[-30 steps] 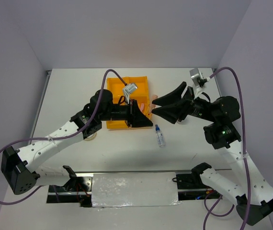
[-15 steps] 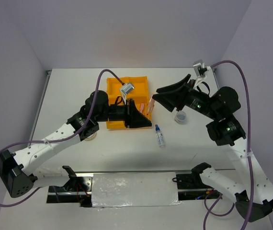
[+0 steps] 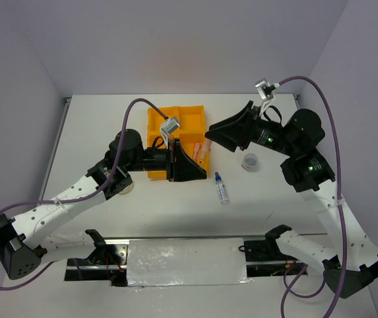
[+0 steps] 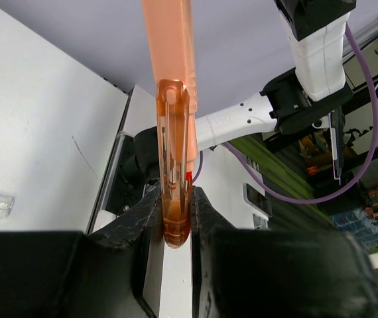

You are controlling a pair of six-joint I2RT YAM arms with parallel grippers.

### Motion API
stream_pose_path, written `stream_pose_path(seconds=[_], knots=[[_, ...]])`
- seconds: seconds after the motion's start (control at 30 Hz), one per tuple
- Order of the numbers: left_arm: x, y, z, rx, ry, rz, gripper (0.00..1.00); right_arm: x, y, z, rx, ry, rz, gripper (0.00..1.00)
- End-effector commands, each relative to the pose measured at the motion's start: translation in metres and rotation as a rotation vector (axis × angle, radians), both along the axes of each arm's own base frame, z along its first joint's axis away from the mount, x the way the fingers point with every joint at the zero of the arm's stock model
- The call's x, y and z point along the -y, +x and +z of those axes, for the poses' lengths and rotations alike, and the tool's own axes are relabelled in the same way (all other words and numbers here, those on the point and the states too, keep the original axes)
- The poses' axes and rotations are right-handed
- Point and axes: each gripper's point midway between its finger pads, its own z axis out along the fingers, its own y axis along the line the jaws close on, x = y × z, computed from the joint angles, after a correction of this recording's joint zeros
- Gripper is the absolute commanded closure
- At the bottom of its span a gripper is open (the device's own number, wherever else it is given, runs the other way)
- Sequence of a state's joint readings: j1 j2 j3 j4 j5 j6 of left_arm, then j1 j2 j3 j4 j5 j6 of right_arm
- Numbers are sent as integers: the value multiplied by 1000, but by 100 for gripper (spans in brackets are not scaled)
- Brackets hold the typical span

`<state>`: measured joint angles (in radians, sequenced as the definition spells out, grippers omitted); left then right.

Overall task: Sort the stationery into containers
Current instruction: Close the pen cap on the pen.

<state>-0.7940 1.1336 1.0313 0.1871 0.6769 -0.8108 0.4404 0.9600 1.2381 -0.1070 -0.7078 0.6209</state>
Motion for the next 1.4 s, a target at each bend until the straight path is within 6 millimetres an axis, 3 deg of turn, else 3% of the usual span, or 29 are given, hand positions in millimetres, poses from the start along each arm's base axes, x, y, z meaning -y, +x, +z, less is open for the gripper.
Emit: stream_pose_path(seconds=[0.0, 0.47, 0.67, 0.93, 1.0, 1.23, 1.37], knots=[[-5, -7, 22, 97, -66, -22, 100, -1, -11, 17, 31, 32, 51, 42], [-4, -9, 27, 110, -85, -39, 100, 6, 4, -1, 11, -19, -51, 43], [-4, -5, 25, 108, -75, -18, 100, 1, -4, -3, 11, -10, 11, 51], [-3, -3, 29, 115, -78, -10, 100, -8, -11, -9, -24, -1, 113, 52], [-3, -2, 28, 113, -73, -4, 100, -8, -10, -9, -23, -8, 107, 56], [-2, 3, 26, 103, -62, 20, 100, -8, -12, -6, 20, -11, 117, 99], [0, 3, 27, 95, -63, 9, 100, -8, -22, -3, 70, -6, 159, 100]])
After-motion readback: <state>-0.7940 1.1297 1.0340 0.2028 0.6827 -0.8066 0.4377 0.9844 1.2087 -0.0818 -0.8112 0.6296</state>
